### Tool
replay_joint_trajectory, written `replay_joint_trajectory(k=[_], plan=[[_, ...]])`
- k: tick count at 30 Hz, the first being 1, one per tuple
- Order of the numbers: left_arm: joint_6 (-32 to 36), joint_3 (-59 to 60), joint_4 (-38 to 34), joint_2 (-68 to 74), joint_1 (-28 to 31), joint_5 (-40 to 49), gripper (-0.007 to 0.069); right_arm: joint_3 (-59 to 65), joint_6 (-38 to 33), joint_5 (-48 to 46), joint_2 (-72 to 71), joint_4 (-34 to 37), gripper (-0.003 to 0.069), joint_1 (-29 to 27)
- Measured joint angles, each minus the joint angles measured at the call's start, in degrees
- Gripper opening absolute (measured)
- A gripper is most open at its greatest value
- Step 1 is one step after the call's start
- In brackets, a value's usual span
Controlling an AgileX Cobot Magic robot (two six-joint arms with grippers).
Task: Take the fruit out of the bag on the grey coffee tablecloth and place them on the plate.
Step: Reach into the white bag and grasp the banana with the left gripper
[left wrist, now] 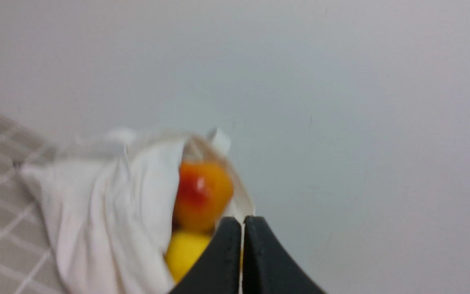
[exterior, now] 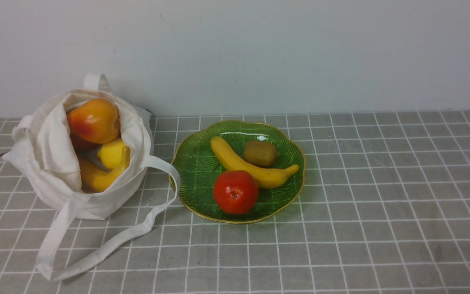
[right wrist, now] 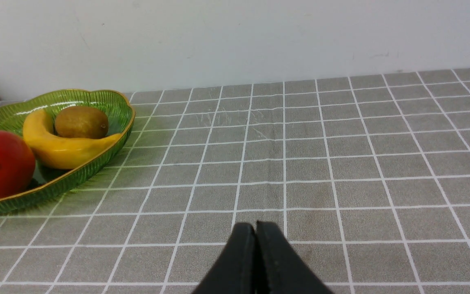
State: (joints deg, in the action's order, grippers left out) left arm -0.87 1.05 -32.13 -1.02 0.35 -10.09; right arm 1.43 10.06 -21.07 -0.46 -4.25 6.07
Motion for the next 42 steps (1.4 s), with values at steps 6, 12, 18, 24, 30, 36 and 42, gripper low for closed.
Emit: replay_joint_trajectory(k=[6, 12, 18, 24, 30, 36, 42], plan=[[3.0, -13.66, 5.23, 3.49, 0.0, 3.86, -0.0008, 0.0, 0.0, 0.0, 0.0, 0.0, -0.0012, 0.0], [5.12, -31.33, 8.62, 22.58, 0.0, 31.11, -0.0008, 0.0, 0.0, 0.0, 0.0, 0.0, -0.0012, 0.0], [12.62, -44.87, 11.1, 47.11, 0.0, 54.05, -0.0008, 0.0, 0.0, 0.0, 0.0, 0.0, -0.0012, 0.0], [22.11, -54.44, 10.38, 63.26, 0.0, 54.82, -0.0008, 0.0, 0.0, 0.0, 0.0, 0.0, -0.0012, 0.0], [28.97, -61.1, 8.1, 76.97, 0.0, 48.07, 0.0, 0.0, 0.0, 0.0, 0.0, 0.0, -0.0012, 0.0], [30.61, -67.26, 7.81, 90.2, 0.0, 46.88, 0.012, 0.0, 0.0, 0.0, 0.0, 0.0, -0.0012, 0.0], [30.67, -73.05, 8.05, 100.09, -1.14, 45.29, 0.0333, 0.0, 0.0, 0.0, 0.0, 0.0, -0.0012, 0.0]])
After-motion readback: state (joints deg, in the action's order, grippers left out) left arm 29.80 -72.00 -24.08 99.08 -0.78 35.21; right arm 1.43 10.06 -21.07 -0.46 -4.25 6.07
